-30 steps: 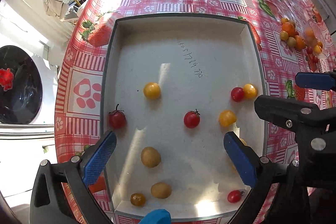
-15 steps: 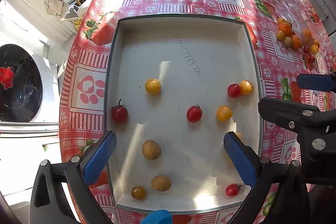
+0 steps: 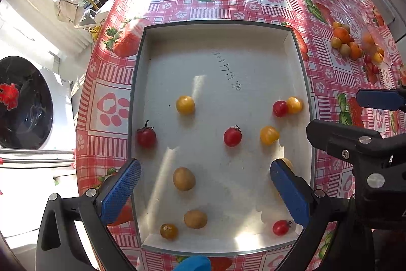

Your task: Organize fruits

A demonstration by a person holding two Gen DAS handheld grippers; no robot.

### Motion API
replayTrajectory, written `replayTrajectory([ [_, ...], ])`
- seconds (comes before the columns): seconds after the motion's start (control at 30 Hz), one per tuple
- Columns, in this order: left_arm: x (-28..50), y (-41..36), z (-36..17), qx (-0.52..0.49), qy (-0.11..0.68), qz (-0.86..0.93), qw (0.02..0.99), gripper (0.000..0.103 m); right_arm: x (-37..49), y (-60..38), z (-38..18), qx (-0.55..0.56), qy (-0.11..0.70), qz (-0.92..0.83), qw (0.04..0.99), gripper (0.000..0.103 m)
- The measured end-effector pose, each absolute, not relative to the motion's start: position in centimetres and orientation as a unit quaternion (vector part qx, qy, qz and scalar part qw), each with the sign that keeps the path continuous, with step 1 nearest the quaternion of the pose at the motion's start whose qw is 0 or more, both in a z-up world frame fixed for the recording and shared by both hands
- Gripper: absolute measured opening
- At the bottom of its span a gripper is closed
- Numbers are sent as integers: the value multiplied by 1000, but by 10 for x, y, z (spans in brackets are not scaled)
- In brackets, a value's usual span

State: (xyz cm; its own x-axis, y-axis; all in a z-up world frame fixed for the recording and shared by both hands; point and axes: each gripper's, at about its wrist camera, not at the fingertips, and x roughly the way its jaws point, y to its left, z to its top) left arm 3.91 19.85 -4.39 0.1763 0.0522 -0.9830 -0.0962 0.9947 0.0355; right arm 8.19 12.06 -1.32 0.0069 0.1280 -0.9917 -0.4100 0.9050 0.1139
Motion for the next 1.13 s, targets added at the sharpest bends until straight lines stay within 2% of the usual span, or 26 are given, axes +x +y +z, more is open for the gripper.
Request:
replayTrajectory([
  [1.13,43,193,-43,-2,636,55,770,103,83,118,-20,-90,684,178,701,90],
])
